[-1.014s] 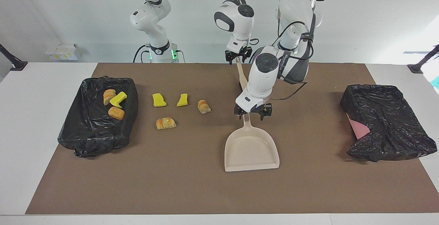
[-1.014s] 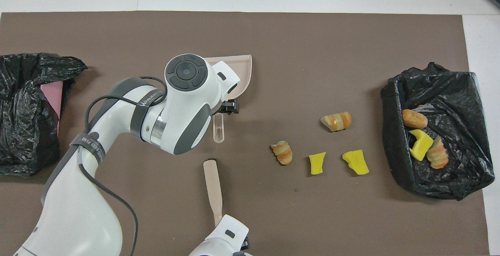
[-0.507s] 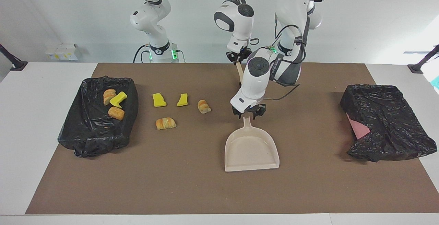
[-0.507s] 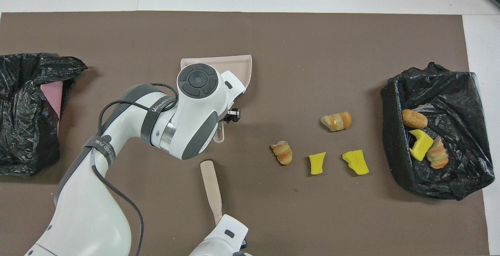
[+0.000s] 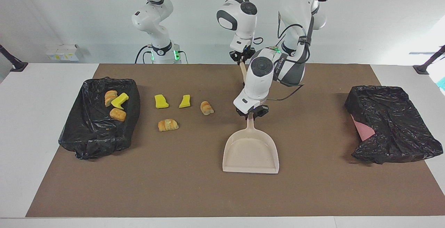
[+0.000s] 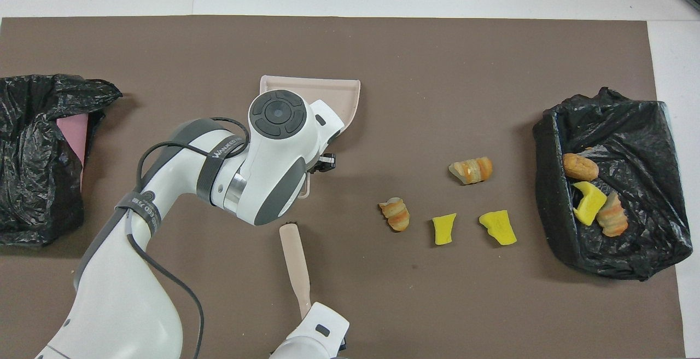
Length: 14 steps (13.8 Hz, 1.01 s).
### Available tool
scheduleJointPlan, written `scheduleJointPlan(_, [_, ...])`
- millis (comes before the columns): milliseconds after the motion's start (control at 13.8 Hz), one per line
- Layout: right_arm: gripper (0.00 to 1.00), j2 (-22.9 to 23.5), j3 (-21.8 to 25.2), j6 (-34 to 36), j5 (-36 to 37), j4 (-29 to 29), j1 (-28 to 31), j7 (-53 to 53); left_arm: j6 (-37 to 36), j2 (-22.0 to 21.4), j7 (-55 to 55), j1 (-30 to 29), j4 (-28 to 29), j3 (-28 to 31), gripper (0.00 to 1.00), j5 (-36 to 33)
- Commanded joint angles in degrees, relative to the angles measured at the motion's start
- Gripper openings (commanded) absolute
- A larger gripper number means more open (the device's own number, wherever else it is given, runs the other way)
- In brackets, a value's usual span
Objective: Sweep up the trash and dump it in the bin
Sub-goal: 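Grasp the dustpan handle with the left gripper and lift it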
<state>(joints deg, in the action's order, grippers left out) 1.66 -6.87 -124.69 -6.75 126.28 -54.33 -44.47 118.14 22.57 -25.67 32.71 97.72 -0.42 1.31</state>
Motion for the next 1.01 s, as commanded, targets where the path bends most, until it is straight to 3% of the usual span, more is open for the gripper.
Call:
scheduleJointPlan(0, [0.00,-5.34,0.10,4.79,-0.72,0.90,0.72,0.09,-1.51,-2.09,0.27,-0.02,-0.60,1.03,0.00,-0.60])
scheduleJointPlan(362, [0.00,-9.48,0.28,12.27,0.07,0.90,3.61,0.09,-5.01,-3.76,6.66,-4.40,-4.30,1.04,0.00,-0.96])
scheduleJointPlan(942, [0.00,-9.22,0.45,19.30,10.87,0.20,11.08,-8.87,-19.08,-12.80,40.21,-10.38,-0.80,1.48,0.00,-0.96])
